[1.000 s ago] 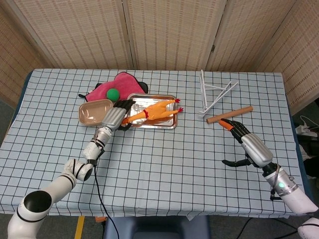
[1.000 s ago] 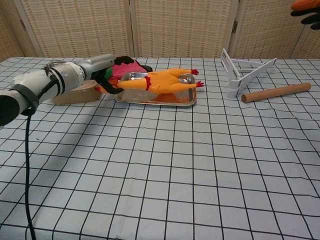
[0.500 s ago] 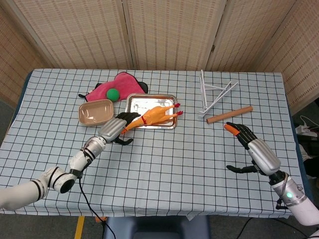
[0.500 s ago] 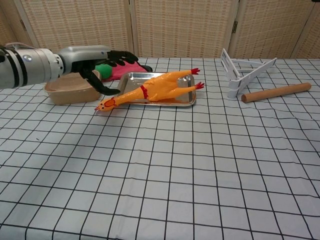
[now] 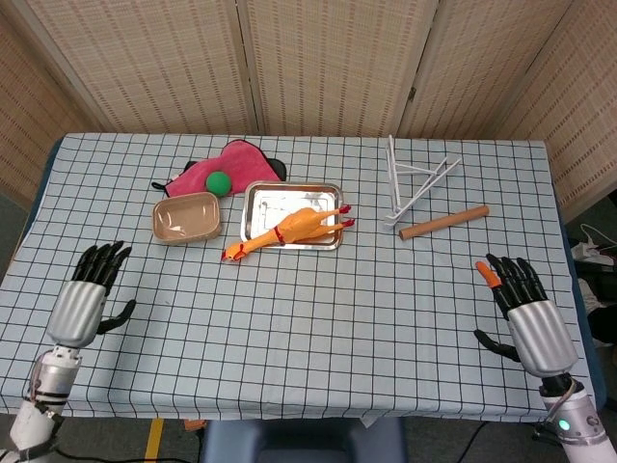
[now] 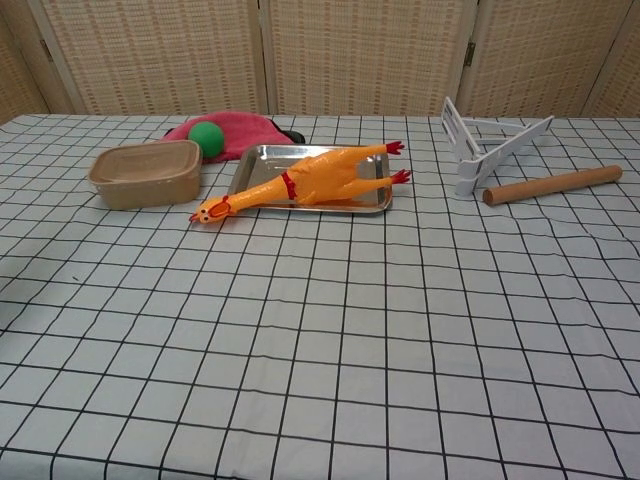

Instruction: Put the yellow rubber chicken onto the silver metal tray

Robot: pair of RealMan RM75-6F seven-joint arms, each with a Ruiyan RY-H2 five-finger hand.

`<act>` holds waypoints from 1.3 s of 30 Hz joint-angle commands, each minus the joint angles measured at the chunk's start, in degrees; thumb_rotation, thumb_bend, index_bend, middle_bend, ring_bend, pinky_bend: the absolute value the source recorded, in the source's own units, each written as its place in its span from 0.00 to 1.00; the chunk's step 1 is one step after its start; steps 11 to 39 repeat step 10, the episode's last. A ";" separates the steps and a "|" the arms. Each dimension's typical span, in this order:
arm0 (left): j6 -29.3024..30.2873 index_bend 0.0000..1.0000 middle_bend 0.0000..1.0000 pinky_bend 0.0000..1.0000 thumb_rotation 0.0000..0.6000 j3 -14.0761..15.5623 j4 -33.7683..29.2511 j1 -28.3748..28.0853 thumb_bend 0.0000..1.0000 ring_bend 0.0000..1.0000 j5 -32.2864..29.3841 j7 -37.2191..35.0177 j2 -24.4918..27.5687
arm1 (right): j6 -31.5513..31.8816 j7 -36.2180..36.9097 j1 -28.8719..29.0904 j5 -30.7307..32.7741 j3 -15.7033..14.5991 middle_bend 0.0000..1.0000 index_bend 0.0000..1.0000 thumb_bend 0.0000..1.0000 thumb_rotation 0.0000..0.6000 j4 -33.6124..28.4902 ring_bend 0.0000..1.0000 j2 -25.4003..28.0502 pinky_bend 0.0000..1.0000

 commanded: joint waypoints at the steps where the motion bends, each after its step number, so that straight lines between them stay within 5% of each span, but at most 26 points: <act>1: 4.62 0.00 0.00 0.01 1.00 2.81 7.31 7.89 0.34 0.00 -2.16 2.62 -2.51 | 5.80 0.77 -5.45 3.17 0.24 0.00 0.00 0.10 1.00 8.81 0.00 -9.72 0.00; 9: 4.53 0.00 0.00 0.00 1.00 3.35 4.99 9.37 0.35 0.00 1.75 -1.57 0.92 | 0.63 6.30 -5.21 5.25 -0.26 0.00 0.00 0.10 1.00 6.78 0.00 -6.42 0.00; 39: 4.27 0.00 0.00 0.00 1.00 3.38 4.82 9.42 0.35 0.00 2.04 -1.79 1.06 | 0.52 6.63 -5.22 5.24 -0.18 0.00 0.00 0.10 1.00 6.69 0.00 -6.19 0.00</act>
